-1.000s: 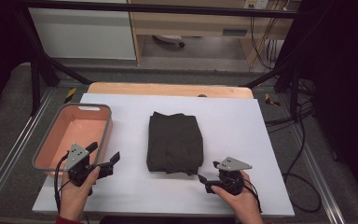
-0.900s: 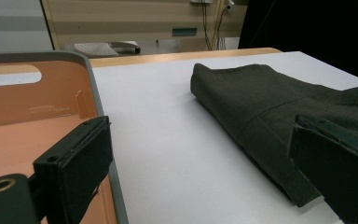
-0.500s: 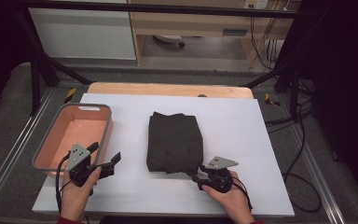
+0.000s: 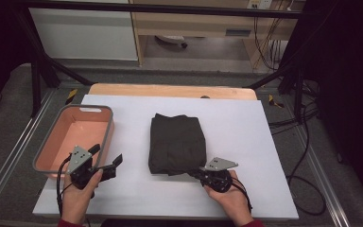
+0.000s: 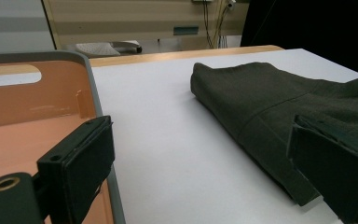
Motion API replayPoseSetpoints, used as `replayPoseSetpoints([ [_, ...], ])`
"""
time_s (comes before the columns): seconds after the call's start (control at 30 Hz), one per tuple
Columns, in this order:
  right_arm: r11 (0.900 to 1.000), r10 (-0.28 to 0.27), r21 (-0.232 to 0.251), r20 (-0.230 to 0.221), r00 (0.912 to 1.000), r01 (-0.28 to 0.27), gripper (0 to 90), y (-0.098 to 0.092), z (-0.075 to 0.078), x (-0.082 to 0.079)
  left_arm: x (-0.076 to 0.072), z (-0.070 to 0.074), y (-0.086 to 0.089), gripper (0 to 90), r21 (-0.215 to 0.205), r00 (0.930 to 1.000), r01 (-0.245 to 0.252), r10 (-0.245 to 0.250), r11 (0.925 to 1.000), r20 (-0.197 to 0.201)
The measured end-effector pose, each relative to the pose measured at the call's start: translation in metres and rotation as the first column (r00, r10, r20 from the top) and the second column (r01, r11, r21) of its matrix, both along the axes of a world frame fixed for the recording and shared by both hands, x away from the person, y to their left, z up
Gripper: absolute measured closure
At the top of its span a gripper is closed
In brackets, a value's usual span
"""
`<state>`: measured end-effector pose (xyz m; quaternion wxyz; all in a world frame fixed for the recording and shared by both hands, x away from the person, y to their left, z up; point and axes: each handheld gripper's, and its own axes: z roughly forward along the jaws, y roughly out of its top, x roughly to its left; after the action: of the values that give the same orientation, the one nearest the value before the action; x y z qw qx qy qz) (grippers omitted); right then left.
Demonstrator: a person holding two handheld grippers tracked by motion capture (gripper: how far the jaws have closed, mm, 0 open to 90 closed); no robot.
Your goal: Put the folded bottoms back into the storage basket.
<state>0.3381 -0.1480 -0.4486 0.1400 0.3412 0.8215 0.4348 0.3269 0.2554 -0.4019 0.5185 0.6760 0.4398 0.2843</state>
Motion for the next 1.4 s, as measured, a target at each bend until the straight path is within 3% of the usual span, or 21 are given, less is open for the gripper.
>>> replayPoseSetpoints([
  [0.6, 1.0, 0.021, 0.001, 0.015, 0.9997, -0.021, 87.2, -0.003, 0.007, -0.011, 0.0, 0.0, 0.0, 7.8, 0.0, 1.0, 0.002, -0.002, 1.0, 0.001],
  [1.23, 0.998, 0.058, 0.002, -0.032, 0.9978, -0.058, 85.7, -0.021, 0.006, -0.056, -0.001, 0.0, -0.001, 8.0, 0.005, 1.0, 0.001, -0.001, 1.0, -0.001],
  [1.37, 0.999, 0.035, -0.021, -0.019, 0.9992, -0.036, 61.8, -0.024, 0.006, -0.061, -0.001, 0.0, -0.002, 8.0, 0.012, 1.0, -0.001, 0.001, 0.9999, 0.002],
  [1.4, 0.999, 0.035, -0.021, -0.019, 0.9992, -0.036, 61.8, -0.024, 0.006, -0.061, -0.001, 0.0, -0.002, 8.0, 0.014, 1.0, -0.001, 0.001, 0.9999, 0.002],
])
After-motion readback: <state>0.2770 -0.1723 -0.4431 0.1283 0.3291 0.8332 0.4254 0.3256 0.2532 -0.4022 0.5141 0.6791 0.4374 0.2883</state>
